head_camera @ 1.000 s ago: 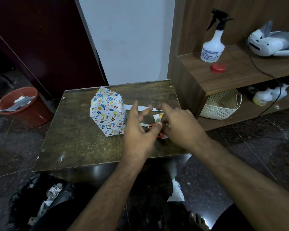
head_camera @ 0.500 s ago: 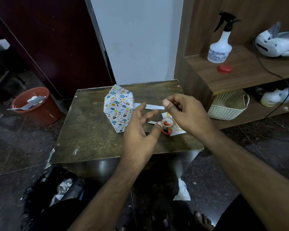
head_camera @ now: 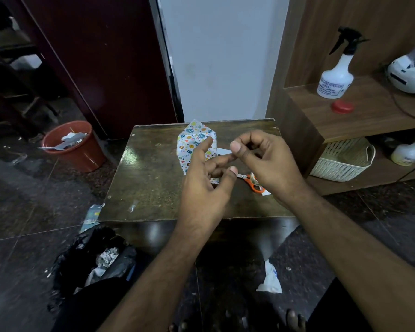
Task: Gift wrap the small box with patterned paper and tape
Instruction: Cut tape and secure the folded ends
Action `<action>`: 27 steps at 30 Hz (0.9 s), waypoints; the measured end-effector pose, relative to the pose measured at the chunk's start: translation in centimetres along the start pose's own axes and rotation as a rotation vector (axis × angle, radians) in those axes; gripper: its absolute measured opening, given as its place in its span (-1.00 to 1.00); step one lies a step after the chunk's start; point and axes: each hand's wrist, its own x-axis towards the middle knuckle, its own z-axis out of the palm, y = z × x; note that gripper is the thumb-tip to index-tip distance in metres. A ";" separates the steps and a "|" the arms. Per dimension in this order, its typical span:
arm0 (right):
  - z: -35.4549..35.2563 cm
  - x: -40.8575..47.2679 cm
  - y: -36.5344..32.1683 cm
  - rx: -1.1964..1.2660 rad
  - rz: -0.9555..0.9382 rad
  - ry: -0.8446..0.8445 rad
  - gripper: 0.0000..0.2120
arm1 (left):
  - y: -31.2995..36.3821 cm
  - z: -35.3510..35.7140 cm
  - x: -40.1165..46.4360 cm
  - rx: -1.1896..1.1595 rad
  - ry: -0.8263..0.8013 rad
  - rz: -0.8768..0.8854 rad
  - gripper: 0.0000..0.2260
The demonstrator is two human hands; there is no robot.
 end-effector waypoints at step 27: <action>4.6 2.1 2.4 0.009 -0.086 -0.170 -0.05 | -0.5 -3.9 3.8 -0.094 0.050 -0.104 -0.46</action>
